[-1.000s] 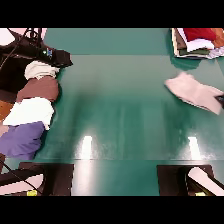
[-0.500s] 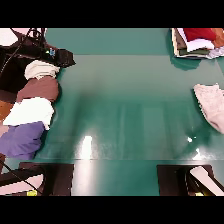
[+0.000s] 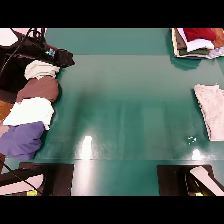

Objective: Fold the shirts.

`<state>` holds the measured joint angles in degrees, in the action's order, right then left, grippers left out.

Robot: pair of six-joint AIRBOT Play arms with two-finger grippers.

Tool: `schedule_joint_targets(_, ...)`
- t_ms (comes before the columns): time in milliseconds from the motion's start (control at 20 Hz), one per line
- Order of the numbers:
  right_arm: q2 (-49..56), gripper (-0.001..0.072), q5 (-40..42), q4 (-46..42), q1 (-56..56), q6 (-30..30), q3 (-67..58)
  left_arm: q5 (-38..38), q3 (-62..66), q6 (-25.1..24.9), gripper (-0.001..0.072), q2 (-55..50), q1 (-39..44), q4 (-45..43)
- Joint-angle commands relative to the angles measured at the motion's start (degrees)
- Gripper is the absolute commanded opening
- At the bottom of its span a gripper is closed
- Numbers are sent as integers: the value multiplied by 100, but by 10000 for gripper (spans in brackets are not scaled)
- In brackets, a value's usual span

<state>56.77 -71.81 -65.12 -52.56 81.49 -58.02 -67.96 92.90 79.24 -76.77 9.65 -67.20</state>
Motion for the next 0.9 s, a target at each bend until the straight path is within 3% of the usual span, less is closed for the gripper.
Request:
schedule_joint_targets(0, -4, 447, -221, 706, 1397, 74, -164, 2, 0, -15, 22, -2, 0, -4)
schedule_joint_targets(150, -4, 425, -35, 688, 3038, 74, -164, -33, 0, -13, 22, 0, 0, 17)
schedule_joint_targets(200, -4, 336, 35, 664, 3512, 72, -164, 2, 0, -13, 22, 0, 0, 24)
schedule_joint_targets(300, -4, 88, 153, 658, 4269, 46, -164, 46, 0, -13, 22, 0, 0, 24)
schedule_joint_targets(350, -2, 13, 203, 658, 4546, 24, -164, 70, 0, -13, 22, 0, 0, 24)
schedule_joint_targets(550, -4, 13, 304, 660, 5169, -55, -164, 166, 0, -13, 22, -2, 0, 24)
schedule_joint_targets(850, -4, 13, 195, 664, 5141, -55, -164, 164, 0, -13, 22, 0, 0, 24)
